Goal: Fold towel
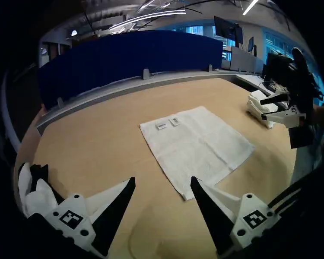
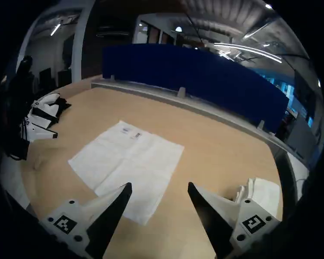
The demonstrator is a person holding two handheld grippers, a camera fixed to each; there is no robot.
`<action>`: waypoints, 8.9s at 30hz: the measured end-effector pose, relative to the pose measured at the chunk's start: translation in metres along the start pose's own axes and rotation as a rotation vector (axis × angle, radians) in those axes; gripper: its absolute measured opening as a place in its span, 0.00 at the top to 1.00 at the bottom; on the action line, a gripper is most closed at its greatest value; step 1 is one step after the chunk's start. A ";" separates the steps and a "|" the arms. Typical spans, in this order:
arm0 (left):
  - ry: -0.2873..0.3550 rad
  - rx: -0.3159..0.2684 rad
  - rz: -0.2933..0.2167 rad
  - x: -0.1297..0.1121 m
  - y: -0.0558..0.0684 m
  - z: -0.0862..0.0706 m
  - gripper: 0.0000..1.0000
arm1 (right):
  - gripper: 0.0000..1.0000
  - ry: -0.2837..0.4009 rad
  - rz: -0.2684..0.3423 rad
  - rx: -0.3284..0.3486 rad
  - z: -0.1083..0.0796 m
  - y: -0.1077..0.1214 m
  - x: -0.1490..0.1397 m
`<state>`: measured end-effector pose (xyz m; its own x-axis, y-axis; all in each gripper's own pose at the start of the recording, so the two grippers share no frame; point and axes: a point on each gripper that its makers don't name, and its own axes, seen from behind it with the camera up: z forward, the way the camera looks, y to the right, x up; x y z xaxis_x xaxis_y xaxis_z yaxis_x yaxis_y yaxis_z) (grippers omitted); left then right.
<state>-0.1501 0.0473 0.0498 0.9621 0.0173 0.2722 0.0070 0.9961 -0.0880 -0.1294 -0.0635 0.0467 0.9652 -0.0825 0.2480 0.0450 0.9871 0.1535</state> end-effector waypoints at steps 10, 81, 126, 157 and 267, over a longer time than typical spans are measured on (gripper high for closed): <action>-0.126 -0.059 -0.006 -0.043 0.022 0.025 0.05 | 0.00 -0.096 0.015 0.055 0.013 -0.015 -0.045; -0.280 -0.038 -0.074 -0.071 0.057 0.056 0.91 | 0.94 -0.271 0.084 0.137 0.016 -0.032 -0.119; -0.176 -0.104 -0.239 -0.002 0.076 -0.053 0.91 | 0.96 -0.135 0.060 0.167 -0.060 -0.028 -0.012; -0.103 -0.063 -0.293 0.044 0.036 0.021 0.91 | 0.96 -0.155 0.029 0.141 0.015 0.012 0.014; -0.093 0.119 -0.340 0.007 -0.009 0.042 0.00 | 0.00 -0.200 0.162 0.008 0.021 0.038 -0.048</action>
<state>-0.1552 0.0417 0.0926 0.8814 -0.3140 0.3529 0.2850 0.9493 0.1329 -0.1791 -0.0246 0.0604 0.8895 0.0506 0.4540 -0.1091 0.9886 0.1035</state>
